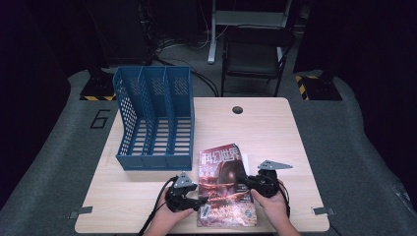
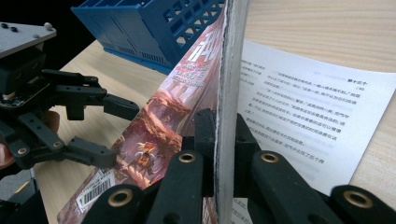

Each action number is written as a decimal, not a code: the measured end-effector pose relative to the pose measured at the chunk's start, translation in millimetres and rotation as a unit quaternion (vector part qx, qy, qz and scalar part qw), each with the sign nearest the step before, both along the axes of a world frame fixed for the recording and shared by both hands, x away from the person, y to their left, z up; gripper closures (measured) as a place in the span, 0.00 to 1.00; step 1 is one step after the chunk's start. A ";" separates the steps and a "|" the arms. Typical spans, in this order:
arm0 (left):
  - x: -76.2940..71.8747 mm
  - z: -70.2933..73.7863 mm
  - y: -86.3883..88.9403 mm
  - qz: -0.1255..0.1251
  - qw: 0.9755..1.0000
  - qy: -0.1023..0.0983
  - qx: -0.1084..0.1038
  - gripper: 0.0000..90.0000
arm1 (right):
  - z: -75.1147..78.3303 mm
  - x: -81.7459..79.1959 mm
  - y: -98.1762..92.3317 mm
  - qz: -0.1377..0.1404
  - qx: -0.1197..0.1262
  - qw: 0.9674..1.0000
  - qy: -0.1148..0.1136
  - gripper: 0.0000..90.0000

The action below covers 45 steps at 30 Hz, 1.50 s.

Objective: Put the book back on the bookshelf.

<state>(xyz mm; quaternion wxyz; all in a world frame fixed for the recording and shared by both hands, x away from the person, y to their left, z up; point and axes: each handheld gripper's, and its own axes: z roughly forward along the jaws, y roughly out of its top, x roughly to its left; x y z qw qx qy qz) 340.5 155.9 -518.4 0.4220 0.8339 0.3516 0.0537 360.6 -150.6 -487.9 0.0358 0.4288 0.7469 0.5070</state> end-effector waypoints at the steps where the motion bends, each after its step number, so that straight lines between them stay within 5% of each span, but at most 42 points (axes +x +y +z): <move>1: 0.9 -0.2 -0.6 0.008 1.000 0.001 -0.008 0.35 | 0.9 -1.2 0.0 -0.004 0.003 1.000 0.003 0.95; 10: 17.1 3.3 -6.8 0.013 0.999 0.030 -0.032 0.26 | 6.3 -9.4 -5.0 -0.001 0.021 1.000 -0.015 0.95; 19: 34.4 7.5 -14.7 0.017 0.999 0.022 -0.040 0.26 | 9.6 -15.2 -6.9 0.002 0.027 0.999 -0.026 0.95; 38: 55.7 9.7 -27.5 0.019 0.996 0.052 -0.067 0.19 | 12.9 -18.0 -7.6 0.008 0.036 0.999 -0.037 0.95; 42: 56.3 11.0 -26.0 0.034 0.996 0.048 -0.059 0.17 | 13.4 -18.7 -7.0 0.006 0.037 0.999 -0.039 0.95; 45: 55.3 15.6 -21.0 0.059 0.997 0.015 -0.043 0.17 | 14.0 -19.5 -6.9 0.007 0.036 0.999 -0.038 0.95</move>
